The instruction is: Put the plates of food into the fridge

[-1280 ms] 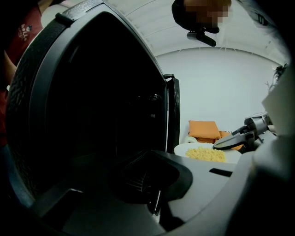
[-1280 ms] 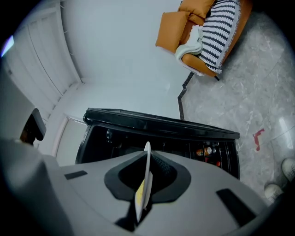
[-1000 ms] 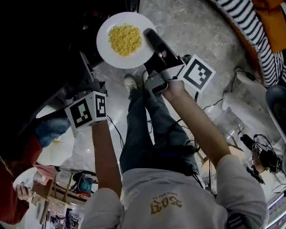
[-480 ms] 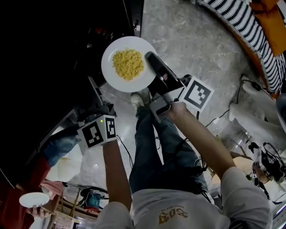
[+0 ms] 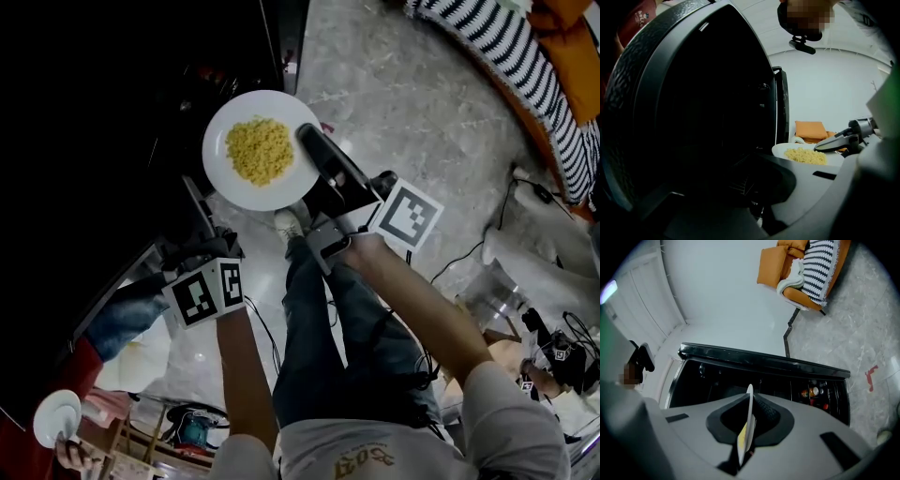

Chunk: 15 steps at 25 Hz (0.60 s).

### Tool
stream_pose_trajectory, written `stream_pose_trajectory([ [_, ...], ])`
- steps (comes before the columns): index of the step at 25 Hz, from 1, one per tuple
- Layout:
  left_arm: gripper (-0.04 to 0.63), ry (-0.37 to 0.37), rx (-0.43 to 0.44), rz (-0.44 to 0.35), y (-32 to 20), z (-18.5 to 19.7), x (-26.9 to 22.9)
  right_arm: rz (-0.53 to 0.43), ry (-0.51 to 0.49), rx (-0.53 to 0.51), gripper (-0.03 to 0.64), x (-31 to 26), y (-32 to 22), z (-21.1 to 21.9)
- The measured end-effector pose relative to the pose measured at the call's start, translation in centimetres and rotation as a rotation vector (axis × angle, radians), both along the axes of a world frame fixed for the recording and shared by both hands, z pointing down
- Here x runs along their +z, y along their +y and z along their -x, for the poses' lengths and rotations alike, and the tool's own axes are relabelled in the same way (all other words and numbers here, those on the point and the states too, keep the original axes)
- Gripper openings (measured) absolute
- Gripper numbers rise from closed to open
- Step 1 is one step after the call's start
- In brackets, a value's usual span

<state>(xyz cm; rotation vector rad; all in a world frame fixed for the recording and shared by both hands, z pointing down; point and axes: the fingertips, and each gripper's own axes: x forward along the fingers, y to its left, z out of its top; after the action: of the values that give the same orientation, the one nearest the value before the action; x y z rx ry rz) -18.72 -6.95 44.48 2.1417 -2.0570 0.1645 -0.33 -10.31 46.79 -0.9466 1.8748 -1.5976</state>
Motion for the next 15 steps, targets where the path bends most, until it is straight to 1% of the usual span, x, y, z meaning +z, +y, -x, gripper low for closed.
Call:
stream_pose_trajectory([
  [3,0.006,-0.025,0.008,-0.015,0.1,-0.4,-0.2,0.006,0.000,0.001,0.020,0.4,0.0,0.0],
  [9,0.006,-0.050,0.025,0.007,0.0,-0.9,0.9,0.015,0.007,-0.006,0.020,1.6,-0.1,0.3],
  [15,0.006,-0.051,0.034,0.011,-0.2,-1.2,1.4,0.005,0.017,-0.010,0.020,2.0,-0.6,0.9],
])
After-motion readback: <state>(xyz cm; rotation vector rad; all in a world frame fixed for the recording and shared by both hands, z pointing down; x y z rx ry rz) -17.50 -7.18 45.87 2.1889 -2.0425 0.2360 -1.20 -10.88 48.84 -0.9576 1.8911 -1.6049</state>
